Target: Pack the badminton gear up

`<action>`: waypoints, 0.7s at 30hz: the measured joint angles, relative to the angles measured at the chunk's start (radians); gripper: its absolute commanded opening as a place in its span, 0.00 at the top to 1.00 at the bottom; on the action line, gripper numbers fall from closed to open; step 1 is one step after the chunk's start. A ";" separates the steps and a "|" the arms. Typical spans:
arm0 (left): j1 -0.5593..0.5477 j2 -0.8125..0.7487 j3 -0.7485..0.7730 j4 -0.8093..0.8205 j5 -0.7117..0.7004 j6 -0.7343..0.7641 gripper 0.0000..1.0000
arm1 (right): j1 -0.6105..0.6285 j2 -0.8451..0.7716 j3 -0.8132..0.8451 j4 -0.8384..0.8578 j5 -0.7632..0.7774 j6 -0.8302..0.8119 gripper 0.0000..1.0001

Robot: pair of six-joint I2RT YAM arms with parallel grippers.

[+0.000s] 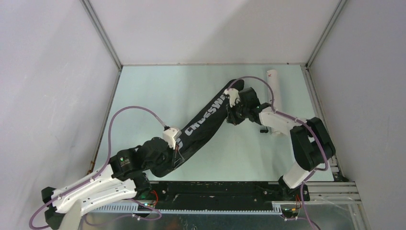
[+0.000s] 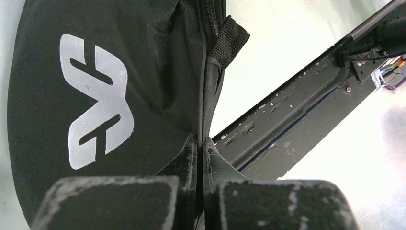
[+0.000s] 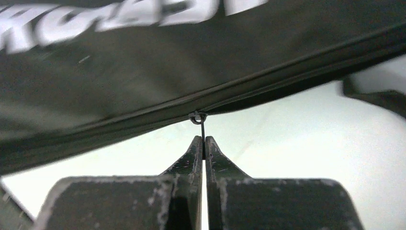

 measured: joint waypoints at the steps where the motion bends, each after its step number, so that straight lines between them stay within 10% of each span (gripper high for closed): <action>1: 0.000 -0.004 0.002 -0.005 0.000 0.000 1.00 | -0.009 0.021 0.025 -0.007 0.042 0.010 1.00; 13: 0.000 -0.105 0.093 -0.066 -0.030 0.008 1.00 | -0.251 0.286 0.416 -0.035 0.504 0.105 1.00; 21: 0.001 -0.136 0.098 -0.016 -0.081 0.008 1.00 | -0.411 0.550 0.762 -0.128 0.457 0.097 1.00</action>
